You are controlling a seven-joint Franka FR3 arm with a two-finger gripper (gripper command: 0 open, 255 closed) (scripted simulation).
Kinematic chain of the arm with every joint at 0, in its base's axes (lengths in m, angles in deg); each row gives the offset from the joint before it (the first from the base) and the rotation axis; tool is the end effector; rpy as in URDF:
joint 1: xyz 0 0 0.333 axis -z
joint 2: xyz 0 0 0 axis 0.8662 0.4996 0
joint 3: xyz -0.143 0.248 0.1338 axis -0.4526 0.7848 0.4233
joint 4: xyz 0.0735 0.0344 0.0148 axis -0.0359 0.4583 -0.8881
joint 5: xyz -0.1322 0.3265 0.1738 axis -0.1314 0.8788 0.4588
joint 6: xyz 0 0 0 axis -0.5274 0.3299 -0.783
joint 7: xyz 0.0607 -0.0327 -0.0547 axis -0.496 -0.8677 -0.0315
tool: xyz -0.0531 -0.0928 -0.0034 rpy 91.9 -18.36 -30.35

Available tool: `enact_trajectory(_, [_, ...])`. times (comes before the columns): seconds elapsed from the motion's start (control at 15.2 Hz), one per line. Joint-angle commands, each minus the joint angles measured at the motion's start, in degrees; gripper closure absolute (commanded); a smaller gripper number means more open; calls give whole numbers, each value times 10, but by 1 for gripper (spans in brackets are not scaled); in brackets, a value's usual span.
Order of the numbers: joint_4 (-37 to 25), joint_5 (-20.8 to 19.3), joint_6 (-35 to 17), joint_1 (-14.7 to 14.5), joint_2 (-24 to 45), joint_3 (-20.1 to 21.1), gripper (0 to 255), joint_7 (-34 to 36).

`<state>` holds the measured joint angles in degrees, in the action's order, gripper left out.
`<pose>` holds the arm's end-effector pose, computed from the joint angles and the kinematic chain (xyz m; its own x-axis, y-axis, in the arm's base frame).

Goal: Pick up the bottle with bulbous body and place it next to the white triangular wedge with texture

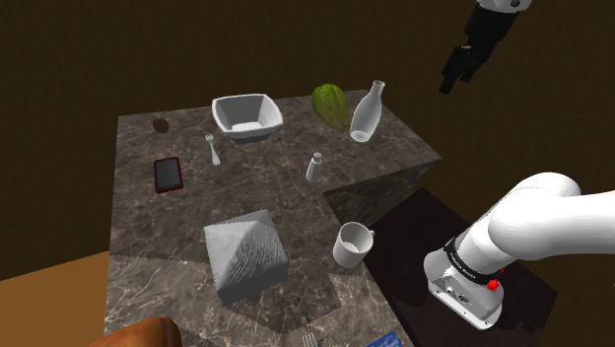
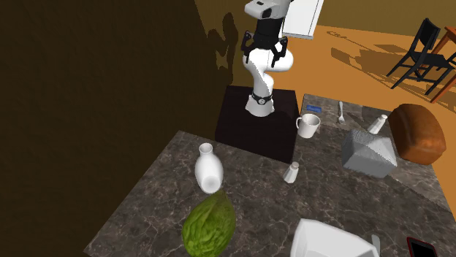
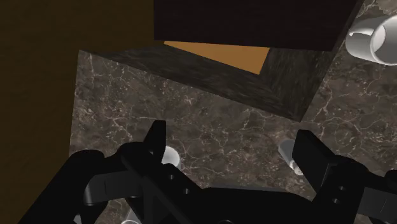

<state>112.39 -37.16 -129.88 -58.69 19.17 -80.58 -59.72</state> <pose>0.2937 -0.0350 0.6140 0.9998 -0.0067 -0.0174 -0.0050 -0.9952 0.0977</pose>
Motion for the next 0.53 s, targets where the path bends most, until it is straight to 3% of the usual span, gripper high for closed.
enact_trajectory(0.0, [0,0,0,0,0,0,0,0])
enact_trajectory(0.46, [-30,-11,-100,5,128,-49,0,-38])
